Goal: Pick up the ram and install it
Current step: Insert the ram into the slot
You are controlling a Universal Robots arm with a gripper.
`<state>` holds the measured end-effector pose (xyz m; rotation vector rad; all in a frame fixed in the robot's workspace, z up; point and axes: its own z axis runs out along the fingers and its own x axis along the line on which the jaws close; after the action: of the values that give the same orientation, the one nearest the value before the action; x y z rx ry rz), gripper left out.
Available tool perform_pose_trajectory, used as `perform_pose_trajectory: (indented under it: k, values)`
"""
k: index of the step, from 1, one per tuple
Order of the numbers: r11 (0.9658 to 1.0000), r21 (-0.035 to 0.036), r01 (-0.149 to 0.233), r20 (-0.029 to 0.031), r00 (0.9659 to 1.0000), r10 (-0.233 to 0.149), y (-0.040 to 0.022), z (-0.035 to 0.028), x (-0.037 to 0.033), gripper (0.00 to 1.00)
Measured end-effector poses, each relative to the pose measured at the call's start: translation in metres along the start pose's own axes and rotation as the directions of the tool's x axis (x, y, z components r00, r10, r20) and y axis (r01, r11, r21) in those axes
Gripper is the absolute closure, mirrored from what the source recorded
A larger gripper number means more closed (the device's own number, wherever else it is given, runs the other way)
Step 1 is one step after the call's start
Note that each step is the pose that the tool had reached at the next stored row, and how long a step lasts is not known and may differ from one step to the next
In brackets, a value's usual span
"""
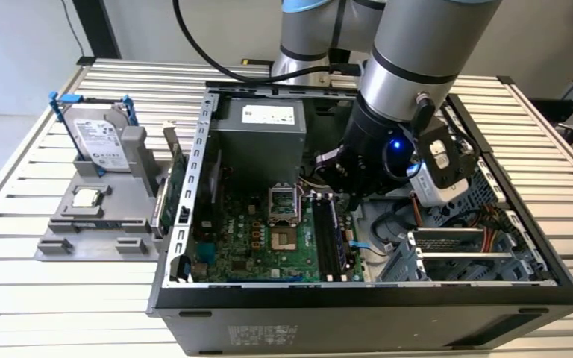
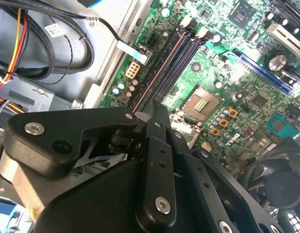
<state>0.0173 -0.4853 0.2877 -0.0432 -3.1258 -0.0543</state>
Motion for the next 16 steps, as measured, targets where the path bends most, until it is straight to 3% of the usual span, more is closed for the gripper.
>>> perform_pose_trajectory:
  k: [4, 8, 16]
  values:
    - [1.0000, 0.0000, 0.001, 0.0000, 1.0000, -0.001, 0.0000, -0.0001, 0.0000, 1.00]
    - [0.9991, 0.0008, 0.043, -0.0014, 0.9991, -0.043, -0.0001, -0.0002, 0.0001, 1.00]
    - [0.9895, -0.0011, 0.144, -0.0048, 0.9895, -0.144, 0.0001, -0.0003, -0.0004, 1.00]
